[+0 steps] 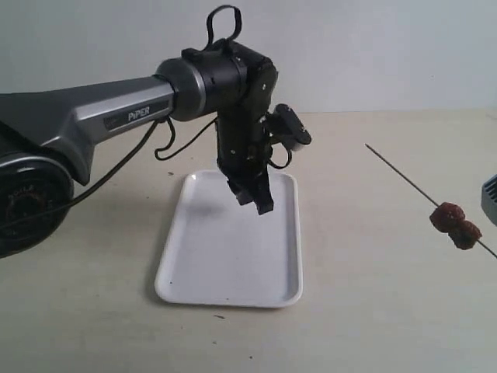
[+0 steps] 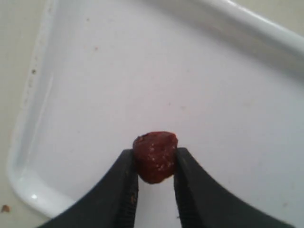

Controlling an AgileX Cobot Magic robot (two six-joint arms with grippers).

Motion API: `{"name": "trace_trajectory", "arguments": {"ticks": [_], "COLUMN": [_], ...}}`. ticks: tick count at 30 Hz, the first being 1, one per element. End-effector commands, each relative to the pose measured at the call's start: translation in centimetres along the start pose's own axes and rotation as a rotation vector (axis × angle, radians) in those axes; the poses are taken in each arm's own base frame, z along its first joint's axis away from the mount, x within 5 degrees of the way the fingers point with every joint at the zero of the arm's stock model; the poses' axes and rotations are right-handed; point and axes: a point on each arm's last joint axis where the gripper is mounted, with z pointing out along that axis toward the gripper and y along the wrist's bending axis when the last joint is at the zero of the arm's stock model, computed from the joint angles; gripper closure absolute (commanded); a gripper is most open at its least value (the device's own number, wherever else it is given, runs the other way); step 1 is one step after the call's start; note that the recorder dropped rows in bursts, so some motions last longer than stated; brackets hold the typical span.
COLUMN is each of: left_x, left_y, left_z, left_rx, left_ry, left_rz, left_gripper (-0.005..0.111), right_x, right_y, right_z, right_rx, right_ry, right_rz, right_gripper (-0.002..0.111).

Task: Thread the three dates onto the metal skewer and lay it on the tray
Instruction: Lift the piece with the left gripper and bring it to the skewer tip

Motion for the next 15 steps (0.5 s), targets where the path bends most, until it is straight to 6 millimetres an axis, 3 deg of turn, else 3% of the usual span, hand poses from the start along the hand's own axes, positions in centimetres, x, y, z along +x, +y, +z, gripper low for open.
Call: {"name": "trace_trajectory", "arguments": {"ticks": [1, 4, 15], "left_x": [0.0, -0.1, -0.1], "left_y": [0.6, 0.5, 0.1], "left_z": [-3.7, -5.7, -9.9], "left_rx": [-0.041, -0.039, -0.04], "left_ry": [-0.046, -0.096, -0.208], "left_rz": [0.191, 0.37, 0.47], "left_gripper": [0.08, 0.08, 0.08], "right_x": [0.2, 0.4, 0.8], "right_y": [0.0, 0.8, 1.7], "right_z": [-0.3, -0.3, -0.5], "right_rx": [-0.016, -0.099, -0.201], "right_ry": [0.014, 0.035, 0.06], "right_rz": [-0.011, -0.054, -0.167], "right_gripper": [0.108, 0.108, 0.108]}}
